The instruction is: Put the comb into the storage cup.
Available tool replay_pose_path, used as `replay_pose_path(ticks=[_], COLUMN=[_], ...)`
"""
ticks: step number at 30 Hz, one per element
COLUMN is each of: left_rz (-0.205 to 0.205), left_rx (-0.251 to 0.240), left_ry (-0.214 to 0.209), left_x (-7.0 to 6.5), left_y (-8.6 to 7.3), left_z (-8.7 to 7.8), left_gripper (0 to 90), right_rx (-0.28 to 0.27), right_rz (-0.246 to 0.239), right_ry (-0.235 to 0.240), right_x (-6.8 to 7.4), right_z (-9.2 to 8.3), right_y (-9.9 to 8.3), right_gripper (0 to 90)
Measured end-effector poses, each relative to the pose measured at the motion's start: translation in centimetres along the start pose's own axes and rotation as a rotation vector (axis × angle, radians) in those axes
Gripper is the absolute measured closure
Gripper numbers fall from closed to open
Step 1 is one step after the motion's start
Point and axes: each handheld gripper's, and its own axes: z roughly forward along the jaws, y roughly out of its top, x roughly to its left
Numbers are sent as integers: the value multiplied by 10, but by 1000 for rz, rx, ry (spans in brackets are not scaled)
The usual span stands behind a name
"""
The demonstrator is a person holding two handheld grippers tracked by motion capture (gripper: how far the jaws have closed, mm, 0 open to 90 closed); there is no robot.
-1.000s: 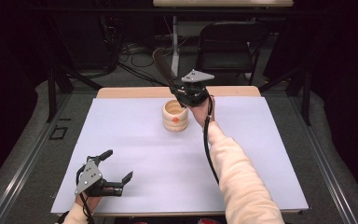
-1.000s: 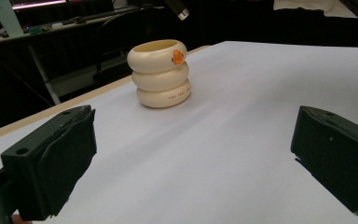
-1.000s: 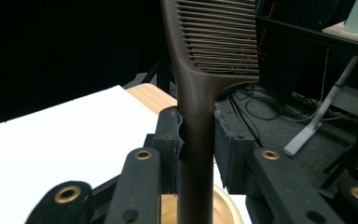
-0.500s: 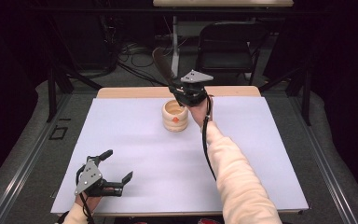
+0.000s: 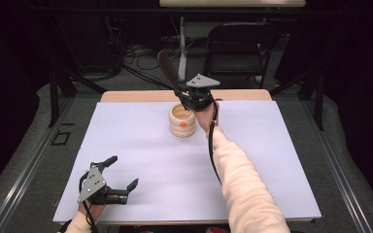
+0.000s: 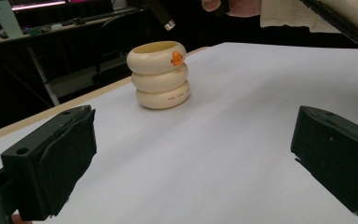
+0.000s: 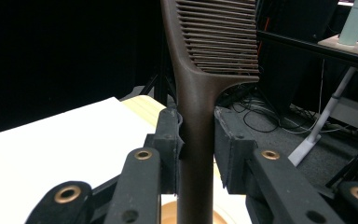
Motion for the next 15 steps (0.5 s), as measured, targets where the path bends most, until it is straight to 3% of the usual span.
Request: replay_pose_path(ticks=[15], left_rz=[-4], left_rx=[-2], left_ry=[1], left_x=[0], left_y=[0], left_z=[0], left_gripper=[0], right_rx=[1], right_rz=[-1], right_ry=[17], right_x=[3], right_z=[13], right_y=[-10], right_gripper=[724])
